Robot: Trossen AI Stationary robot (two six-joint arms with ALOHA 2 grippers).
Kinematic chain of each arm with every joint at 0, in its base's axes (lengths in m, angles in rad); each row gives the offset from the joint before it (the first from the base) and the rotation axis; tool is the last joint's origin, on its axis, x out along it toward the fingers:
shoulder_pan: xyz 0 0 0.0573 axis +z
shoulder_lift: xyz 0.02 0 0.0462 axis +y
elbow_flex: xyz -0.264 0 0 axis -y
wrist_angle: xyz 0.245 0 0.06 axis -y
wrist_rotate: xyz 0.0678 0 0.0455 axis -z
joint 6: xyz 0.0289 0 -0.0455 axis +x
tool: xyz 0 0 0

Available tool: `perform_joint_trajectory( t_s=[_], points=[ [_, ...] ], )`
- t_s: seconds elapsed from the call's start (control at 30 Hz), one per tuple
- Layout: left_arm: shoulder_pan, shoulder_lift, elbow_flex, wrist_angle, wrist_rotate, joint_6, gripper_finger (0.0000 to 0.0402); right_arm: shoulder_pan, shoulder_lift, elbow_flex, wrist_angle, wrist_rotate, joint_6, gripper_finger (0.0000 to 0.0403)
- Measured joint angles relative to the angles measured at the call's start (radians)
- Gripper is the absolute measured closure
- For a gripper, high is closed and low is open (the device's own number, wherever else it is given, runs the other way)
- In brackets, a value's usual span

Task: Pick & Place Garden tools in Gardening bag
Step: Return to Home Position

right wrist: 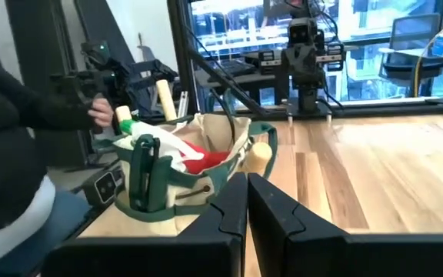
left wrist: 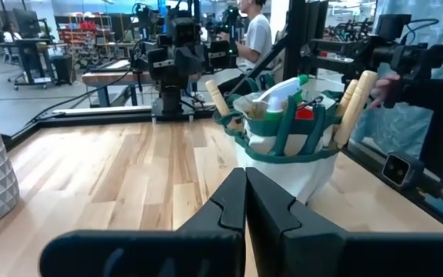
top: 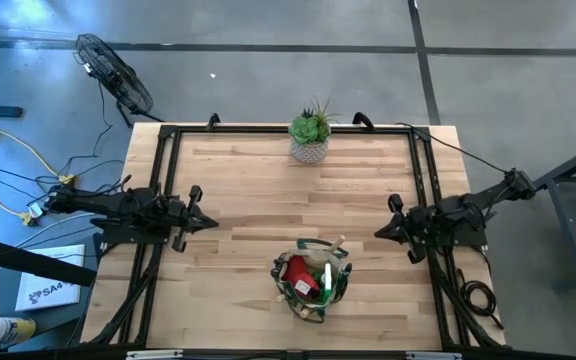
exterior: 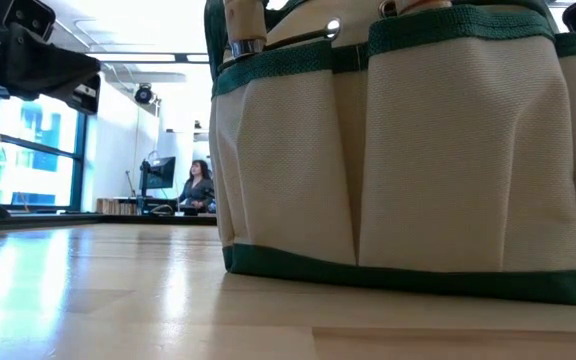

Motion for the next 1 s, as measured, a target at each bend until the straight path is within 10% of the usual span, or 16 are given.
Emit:
perform_joint_trajectory(
  t_s=[1.0],
  points=[
    [0.000,0.002,0.000,-0.001,0.000,-0.011,0.0401,0.000,0.004,-0.001,0.002,0.013,0.004,0.0399]
  ],
)
